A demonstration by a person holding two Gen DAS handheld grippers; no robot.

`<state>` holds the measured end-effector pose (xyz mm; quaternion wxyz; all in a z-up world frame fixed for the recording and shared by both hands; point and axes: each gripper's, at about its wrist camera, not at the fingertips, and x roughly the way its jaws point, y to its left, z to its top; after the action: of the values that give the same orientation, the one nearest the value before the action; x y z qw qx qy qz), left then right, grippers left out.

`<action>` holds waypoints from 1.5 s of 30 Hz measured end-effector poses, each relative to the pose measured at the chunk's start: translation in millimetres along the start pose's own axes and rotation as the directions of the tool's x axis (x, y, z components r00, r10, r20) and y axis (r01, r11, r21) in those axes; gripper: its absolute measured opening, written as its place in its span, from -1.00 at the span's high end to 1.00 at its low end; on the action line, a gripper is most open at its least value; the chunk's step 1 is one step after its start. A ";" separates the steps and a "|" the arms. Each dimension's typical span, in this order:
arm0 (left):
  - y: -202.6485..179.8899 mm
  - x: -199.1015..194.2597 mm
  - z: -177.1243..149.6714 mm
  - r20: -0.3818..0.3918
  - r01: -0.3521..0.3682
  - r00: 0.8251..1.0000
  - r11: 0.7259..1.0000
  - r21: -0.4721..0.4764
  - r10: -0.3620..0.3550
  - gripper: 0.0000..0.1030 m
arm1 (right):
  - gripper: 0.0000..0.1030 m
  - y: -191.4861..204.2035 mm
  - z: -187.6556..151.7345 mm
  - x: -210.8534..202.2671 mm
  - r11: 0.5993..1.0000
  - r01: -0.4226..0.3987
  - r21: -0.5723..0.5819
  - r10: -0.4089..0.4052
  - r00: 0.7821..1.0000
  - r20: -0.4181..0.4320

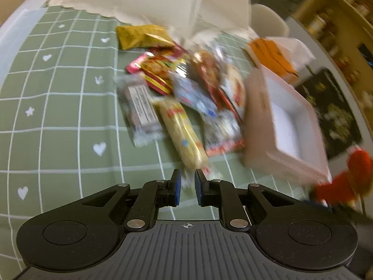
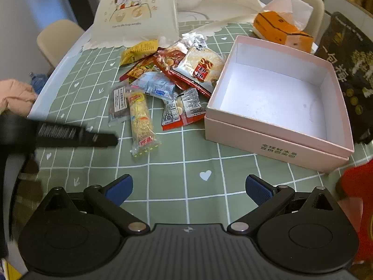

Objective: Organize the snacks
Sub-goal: 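Grasp the yellow-wrapped bar with the left gripper and lift it, then hold the yellow bar in the left gripper while the right tool approaches the snack pile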

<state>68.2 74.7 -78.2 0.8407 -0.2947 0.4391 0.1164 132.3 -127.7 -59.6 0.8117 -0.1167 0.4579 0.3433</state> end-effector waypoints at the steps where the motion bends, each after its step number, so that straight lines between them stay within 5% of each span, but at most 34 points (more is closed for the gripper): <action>1: -3.1 4.6 5.8 0.014 -0.027 1.000 1.000 0.000 0.027 0.69 | -0.99 -1.2 -0.4 1.9 1.000 0.010 -0.022 -0.010 1.000 -0.002; 7: -13.0 31.4 35.3 0.022 -0.123 0.992 0.992 -0.041 0.124 0.69 | -0.99 -15.4 -5.9 13.8 1.000 -0.009 -0.023 0.008 0.999 -0.036; 13: -30.2 39.6 38.0 0.051 -0.222 0.975 0.973 0.067 0.218 0.42 | -0.99 -20.1 -10.8 23.0 0.996 -0.090 0.009 0.090 0.994 -0.057; 22: -32.6 54.7 42.5 -0.017 -0.230 0.972 0.966 0.118 0.234 0.10 | -0.99 -28.5 -14.9 40.7 0.995 -0.086 0.059 0.090 0.992 -0.083; 34: -39.8 55.6 26.2 0.004 -0.227 0.972 0.939 0.258 0.234 0.19 | -1.00 -34.4 -17.1 38.3 0.992 -0.080 0.102 0.086 0.995 -0.057; 39: -19.6 35.8 9.5 -0.052 -0.166 0.982 0.961 0.220 0.181 0.33 | -1.00 -44.7 -15.2 36.8 0.976 -0.113 0.184 0.123 0.991 -0.046; 45: -5.3 10.0 -21.6 -0.135 -0.106 0.982 0.976 0.191 0.133 0.34 | -0.99 -18.0 -12.1 43.4 1.000 -0.004 0.018 0.006 0.994 -0.105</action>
<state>62.0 56.9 -93.7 0.8211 -0.1972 0.5254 0.1039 151.2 -127.5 -104.3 0.7866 -0.1264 0.5032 0.3348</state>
